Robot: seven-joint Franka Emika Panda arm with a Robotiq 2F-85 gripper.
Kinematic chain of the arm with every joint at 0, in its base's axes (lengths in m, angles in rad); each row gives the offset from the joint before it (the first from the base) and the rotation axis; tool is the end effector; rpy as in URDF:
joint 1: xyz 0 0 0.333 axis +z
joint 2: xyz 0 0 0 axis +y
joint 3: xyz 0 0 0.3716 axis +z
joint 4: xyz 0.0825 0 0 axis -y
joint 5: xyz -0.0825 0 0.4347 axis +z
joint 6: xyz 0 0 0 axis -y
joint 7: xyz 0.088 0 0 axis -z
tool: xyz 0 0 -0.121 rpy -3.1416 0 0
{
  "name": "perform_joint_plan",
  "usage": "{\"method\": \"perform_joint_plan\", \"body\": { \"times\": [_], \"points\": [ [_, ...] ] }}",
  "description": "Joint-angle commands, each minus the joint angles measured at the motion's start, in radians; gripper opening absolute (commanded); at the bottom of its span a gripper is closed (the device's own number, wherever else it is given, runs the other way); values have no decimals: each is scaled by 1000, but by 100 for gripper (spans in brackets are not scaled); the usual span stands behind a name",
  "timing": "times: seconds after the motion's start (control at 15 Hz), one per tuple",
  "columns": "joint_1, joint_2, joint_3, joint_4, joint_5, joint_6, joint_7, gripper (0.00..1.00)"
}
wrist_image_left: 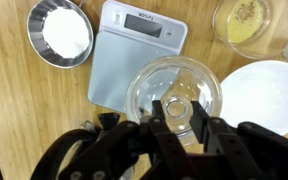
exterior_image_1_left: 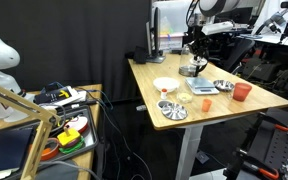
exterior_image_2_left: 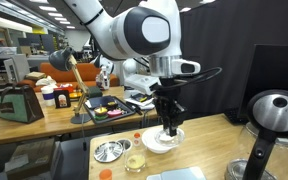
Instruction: Remove the lid from the transparent jar
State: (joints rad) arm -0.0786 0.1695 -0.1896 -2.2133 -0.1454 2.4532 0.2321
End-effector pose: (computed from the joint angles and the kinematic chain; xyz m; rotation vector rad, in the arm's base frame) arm 0.5779 -0.1591 0.3141 2.9542 -0.5795 0.1046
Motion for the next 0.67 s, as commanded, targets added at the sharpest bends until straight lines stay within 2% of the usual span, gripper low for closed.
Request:
{"method": "perform_joint_plan", "body": {
  "times": [0.0, 0.6],
  "points": [
    [-24, 9, -21, -8, -9, -14, 77, 8],
    [-38, 153, -33, 36, 58, -8, 150, 8]
  ]
}}
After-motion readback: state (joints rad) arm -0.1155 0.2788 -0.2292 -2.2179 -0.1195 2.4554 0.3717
